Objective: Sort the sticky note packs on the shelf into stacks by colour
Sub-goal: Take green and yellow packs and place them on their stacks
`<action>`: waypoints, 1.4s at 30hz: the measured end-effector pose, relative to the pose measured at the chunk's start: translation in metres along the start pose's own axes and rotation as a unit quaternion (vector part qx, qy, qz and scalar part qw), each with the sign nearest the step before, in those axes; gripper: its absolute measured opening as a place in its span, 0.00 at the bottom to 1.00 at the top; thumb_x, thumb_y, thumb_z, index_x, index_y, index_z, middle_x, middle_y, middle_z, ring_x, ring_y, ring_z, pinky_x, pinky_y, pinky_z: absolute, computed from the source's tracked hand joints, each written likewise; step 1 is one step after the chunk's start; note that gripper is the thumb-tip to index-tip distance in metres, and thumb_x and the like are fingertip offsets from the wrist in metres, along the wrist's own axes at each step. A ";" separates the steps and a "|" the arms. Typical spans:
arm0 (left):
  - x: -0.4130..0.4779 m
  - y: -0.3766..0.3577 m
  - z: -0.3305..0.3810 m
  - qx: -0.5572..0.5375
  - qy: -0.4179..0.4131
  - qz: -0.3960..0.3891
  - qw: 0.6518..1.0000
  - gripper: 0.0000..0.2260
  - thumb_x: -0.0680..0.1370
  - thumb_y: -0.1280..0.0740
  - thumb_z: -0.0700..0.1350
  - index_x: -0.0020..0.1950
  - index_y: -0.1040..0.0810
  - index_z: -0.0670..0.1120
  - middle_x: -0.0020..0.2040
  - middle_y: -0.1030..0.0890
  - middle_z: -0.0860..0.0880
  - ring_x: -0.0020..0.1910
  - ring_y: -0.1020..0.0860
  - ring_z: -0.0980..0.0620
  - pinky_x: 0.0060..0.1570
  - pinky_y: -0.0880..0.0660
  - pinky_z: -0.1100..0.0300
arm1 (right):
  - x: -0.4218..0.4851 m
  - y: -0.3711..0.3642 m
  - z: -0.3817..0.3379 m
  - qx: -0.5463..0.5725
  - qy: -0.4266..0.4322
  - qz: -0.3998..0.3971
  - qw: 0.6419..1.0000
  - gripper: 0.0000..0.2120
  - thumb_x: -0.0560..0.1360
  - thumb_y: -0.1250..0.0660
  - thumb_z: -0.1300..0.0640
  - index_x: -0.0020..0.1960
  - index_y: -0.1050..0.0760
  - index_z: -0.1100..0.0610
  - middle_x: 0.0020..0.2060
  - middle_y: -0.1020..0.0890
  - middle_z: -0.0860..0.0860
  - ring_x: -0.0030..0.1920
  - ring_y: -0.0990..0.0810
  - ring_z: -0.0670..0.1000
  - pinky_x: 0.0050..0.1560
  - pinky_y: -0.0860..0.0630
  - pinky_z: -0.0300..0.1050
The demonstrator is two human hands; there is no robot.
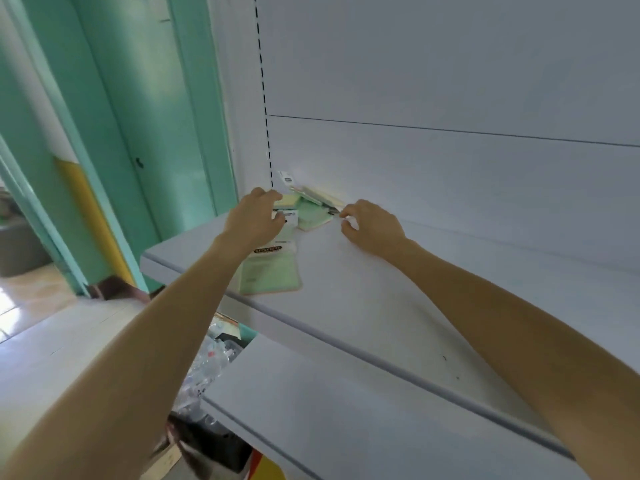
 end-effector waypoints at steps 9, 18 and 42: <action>0.073 -0.028 -0.046 0.001 0.010 -0.049 0.999 0.20 0.79 0.42 0.47 0.71 0.36 0.45 0.65 0.28 0.39 0.63 0.28 0.41 0.59 0.30 0.49 | 0.100 -0.038 -0.001 0.029 -0.040 -0.038 0.998 0.24 0.76 0.40 0.51 0.70 0.36 0.57 0.66 0.31 0.58 0.68 0.35 0.58 0.64 0.33 0.52; 0.126 -0.066 -0.037 -0.072 -0.033 -0.122 0.989 0.20 0.79 0.49 0.58 0.63 0.27 0.52 0.61 0.22 0.45 0.57 0.25 0.45 0.60 0.29 0.49 | 0.108 -0.060 0.013 -0.021 -0.030 -0.079 0.996 0.20 0.78 0.47 0.60 0.68 0.32 0.52 0.64 0.26 0.55 0.63 0.30 0.61 0.64 0.33 0.52; 0.158 -0.032 -0.020 -0.448 -0.070 0.017 0.891 0.21 0.75 0.38 0.39 0.67 0.33 0.52 0.49 0.23 0.45 0.35 0.24 0.55 0.31 0.25 0.70 | 0.037 -0.042 0.040 0.014 -0.171 -0.094 0.981 0.20 0.75 0.41 0.50 0.67 0.32 0.46 0.67 0.33 0.51 0.69 0.37 0.55 0.72 0.41 0.50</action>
Point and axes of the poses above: each hand's wrist, its own x-axis towards the middle knuckle, its own y-axis out of the back of the hand, z = x × y, the point moved 5 cm from there along x, towards the middle knuckle
